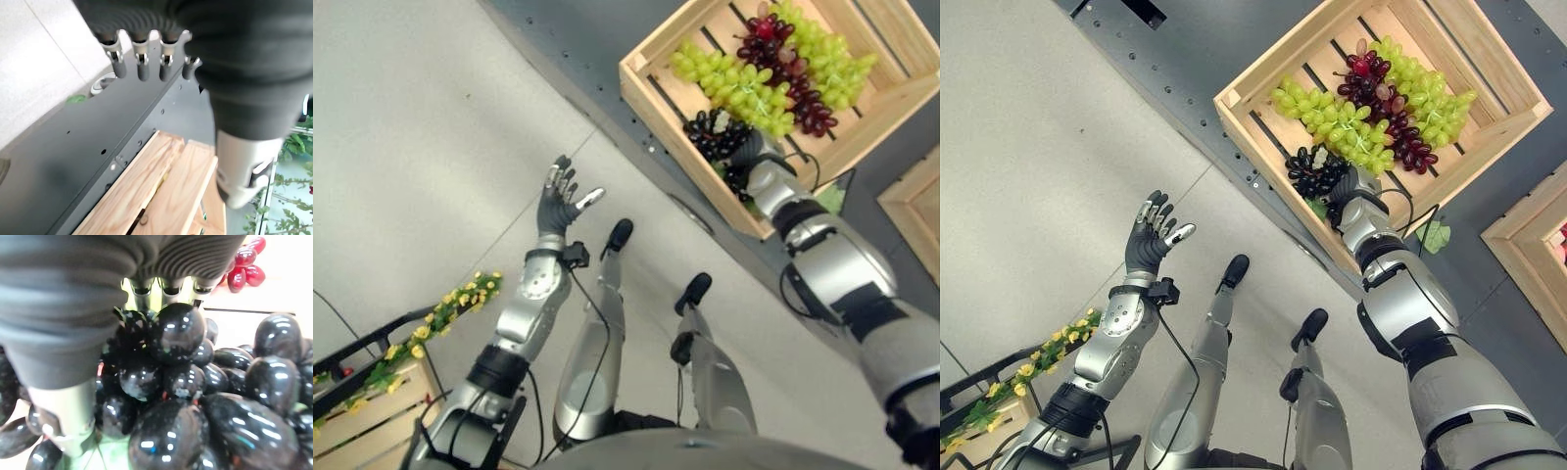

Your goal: Pick up the fruits from the basket on one side to the basket on the other side

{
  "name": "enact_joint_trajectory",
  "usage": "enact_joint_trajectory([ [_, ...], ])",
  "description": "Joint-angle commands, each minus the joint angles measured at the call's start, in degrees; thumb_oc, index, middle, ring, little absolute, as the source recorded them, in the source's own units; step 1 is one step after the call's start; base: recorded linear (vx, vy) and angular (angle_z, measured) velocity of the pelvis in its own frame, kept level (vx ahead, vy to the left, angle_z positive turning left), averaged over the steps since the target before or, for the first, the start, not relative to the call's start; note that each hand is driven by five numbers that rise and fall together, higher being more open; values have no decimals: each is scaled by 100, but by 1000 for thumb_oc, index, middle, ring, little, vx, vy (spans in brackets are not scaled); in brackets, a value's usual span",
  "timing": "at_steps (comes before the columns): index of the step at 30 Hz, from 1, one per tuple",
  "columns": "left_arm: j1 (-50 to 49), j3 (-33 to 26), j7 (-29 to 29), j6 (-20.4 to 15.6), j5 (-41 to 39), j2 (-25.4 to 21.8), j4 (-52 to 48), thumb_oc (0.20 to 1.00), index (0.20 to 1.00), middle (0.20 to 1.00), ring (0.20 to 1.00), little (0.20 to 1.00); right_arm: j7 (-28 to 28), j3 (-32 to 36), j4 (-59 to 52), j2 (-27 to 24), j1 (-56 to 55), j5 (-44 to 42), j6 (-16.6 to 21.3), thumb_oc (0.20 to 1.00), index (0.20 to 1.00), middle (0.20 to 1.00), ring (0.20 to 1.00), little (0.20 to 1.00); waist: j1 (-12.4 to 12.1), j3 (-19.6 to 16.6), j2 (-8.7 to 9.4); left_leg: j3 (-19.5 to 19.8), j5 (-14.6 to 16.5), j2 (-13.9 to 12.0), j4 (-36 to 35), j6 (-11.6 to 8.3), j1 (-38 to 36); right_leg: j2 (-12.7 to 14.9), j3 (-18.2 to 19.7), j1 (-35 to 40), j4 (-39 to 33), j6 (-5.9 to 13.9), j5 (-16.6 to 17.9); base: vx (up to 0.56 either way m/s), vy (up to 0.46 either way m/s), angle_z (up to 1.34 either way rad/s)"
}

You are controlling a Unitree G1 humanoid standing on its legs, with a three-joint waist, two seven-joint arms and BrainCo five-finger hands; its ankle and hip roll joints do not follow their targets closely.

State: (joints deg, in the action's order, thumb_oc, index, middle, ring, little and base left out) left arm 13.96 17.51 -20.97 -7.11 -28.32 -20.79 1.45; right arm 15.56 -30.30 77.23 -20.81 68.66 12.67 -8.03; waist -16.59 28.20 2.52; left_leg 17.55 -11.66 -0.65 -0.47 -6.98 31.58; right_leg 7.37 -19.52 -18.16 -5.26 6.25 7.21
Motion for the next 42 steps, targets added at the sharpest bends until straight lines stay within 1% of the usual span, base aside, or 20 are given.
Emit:
enact_joint_trajectory([
  [1, 223, 210, 94, -374, -61, 82, -419, 1000, 1000, 1000, 1000, 1000, -38, -413, 243, -328, 364, 368, -96, 1000, 1000, 1000, 1000, 1000, -126, 156, -190, -243, 205, 455, -453, 278, -239, 97, -56, 516, 58, 243, -550, 10, -26, 4],
  [2, 229, 237, 91, -378, -68, 88, -421, 1000, 1000, 1000, 1000, 1000, -7, -429, 298, -355, 387, 440, -141, 583, 583, 583, 583, 583, -143, 158, -207, -231, 201, 459, -453, 273, -220, 103, -77, 518, 51, 242, -556, 9, -25, 4],
  [3, 231, 255, 99, -377, -82, 95, -424, 1000, 1000, 1000, 1000, 1000, 36, -439, 318, -362, 409, 504, -171, 332, 332, 332, 332, 332, -156, 158, -219, -223, 198, 465, -453, 270, -212, 101, -84, 511, 49, 239, -560, 10, -32, 4],
  [4, 241, 278, 101, -377, -95, 109, -436, 1000, 1000, 1000, 1000, 1000, 156, -461, 330, -400, 388, 626, -218, 200, 200, 200, 200, 200, -179, 159, -248, -223, 194, 479, -453, 268, -177, 101, -109, 494, 46, 241, -562, 6, -18, 3],
  [13, 303, 331, 109, -338, -81, 148, -456, 1000, 1000, 1000, 1000, 1000, 204, -195, 405, -432, 276, 598, -302, 200, 200, 200, 200, 200, -232, 159, -365, -148, 181, 528, -453, 251, -119, 109, -248, 505, 48, 241, -629, 1, -10, 7],
  [18, 334, 263, 47, -338, 0, 142, -364, 1000, 1000, 1000, 1000, 1000, 217, -90, 222, -288, 126, 365, -200, 200, 200, 200, 200, 200, -164, 159, -318, -150, 185, 497, -453, 252, -156, 99, -201, 507, 103, 217, -651, -1, 4, 3],
  [24, 317, 197, -20, -360, 23, 147, -288, 1000, 1000, 1000, 1000, 1000, 333, 134, -84, -255, -10, -181, 1, 200, 200, 200, 200, 200, -83, 159, -268, -172, 185, 465, -453, 252, -188, 91, -149, 474, 155, 192, -659, 0, 0, 0],
  [25, 281, 133, -49, -372, 38, 130, -255, 1000, 1000, 1000, 1000, 1000, 352, 198, -308, -294, -81, -469, 127, 200, 200, 200, 200, 200, -22, 159, -230, -190, 187, 433, -453, 250, -209, 91, -107, 460, 174, 186, -658, 0, 0, 0],
  [29, 186, -46, -138, -338, 84, 122, -170, 1000, 1000, 1000, 1000, 1000, 494, 393, -1052, -214, -436, -1105, 375, 200, 200, 200, 200, 200, 141, 159, -68, -282, 193, 353, -453, 247, -239, 61, 2, 400, 222, 166, -657, 0, 0, 0],
  [30, 147, -113, -161, -324, 104, 116, -143, 1000, 1000, 1000, 1000, 1000, 535, 442, -1376, -241, -586, -1194, 436, 200, 200, 200, 200, 200, 205, 159, -25, -307, 200, 333, -453, 247, -249, 55, 30, 383, 233, 161, -655, 0, 0, 0],
  [31, 143, -111, -160, -324, 104, 115, -144, 1000, 1000, 1000, 1000, 1000, 537, 446, -1393, -243, -599, -1192, 427, 200, 200, 200, 200, 200, 201, 159, -23, -310, 200, 333, -453, 248, -252, 56, 33, 385, 235, 161, -656, -31, 23, -3],
  [32, 74, -229, -219, -269, 174, 129, -108, 1000, 1000, 1000, 1000, 1000, 629, 629, -2210, -245, -993, -1442, 527, 200, 200, 200, 200, 200, 310, 159, 29, -336, 173, 305, -453, 253, -244, 48, 76, 341, 270, 152, -640, 0, 0, 0],
  [33, 65, -228, -219, -269, 174, 130, -106, 1000, 1000, 1000, 1000, 1000, 628, 627, -2213, -241, -1003, -1442, 523, 200, 200, 200, 200, 200, 307, 159, 38, -345, 205, 303, -453, 249, -268, 50, 83, 360, 273, 149, -668, -23, 8, -5],
  [35, -55, -380, -234, -190, 230, 132, -60, 1000, 1000, 1000, 1000, 1000, 710, 973, -3676, -308, -1826, -1540, 674, 200, 200, 200, 200, 200, 474, 159, 111, -395, 177, 265, -453, 264, -260, 45, 115, 325, 309, 146, -654, -18, -5, -6],
  [36, -66, -377, -235, -189, 230, 132, -59, 1000, 1000, 1000, 1000, 1000, 709, 974, -3687, -305, -1842, -1537, 667, 200, 200, 200, 200, 200, 469, 159, 120, -404, 210, 264, -453, 260, -287, 47, 122, 347, 312, 143, -683, 0, 0, 0],
  [37, -152, -454, -239, -153, 255, 113, -46, 1000, 1000, 1000, 1000, 1000, 668, 1240, -4458, -347, -2353, -1661, 812, 200, 200, 200, 200, 200, 556, 159, 135, -422, 216, 254, -453, 269, -309, 47, 143, 341, 339, 144, -694, 0, 0, 0],
  [38, -208, -508, -228, -126, 277, 94, -25, 1000, 1000, 1000, 1000, 1000, 616, 1420, -4889, -394, -2681, -1750, 884, 200, 200, 200, 200, 200, 603, 159, 147, -435, 216, 248, -453, 270, -331, 50, 152, 350, 347, 144, -695, -37, 17, -9],
  [39, -264, -533, -205, -112, 290, 70, -31, 1000, 1000, 1000, 1000, 1000, 564, 1545, -5249, -405, -2952, -1763, 911, 200, 200, 200, 200, 200, 628, 159, 146, -443, 187, 238, -453, 278, -346, 54, 151, 354, 353, 151, -668, -16, 10, -8],
  [40, -319, -584, -196, -85, 294, 53, -26, 1000, 1000, 1000, 1000, 1000, 509, 1689, -5586, -446, -3194, -1816, 1001, 200, 200, 200, 200, 200, 674, 159, 165, -464, 222, 230, -453, 272, -399, 58, 174, 385, 365, 148, -701, -19, 8, -13],
  [42, -351, -598, -188, -80, 301, 36, -37, 1000, 1000, 1000, 1000, 1000, 483, 1747, -5796, -438, -3369, -1849, 1018, 200, 200, 200, 200, 200, 676, 159, 170, -471, 224, 226, -453, 274, -430, 60, 185, 403, 372, 147, -704, -8, -2, -11],
])
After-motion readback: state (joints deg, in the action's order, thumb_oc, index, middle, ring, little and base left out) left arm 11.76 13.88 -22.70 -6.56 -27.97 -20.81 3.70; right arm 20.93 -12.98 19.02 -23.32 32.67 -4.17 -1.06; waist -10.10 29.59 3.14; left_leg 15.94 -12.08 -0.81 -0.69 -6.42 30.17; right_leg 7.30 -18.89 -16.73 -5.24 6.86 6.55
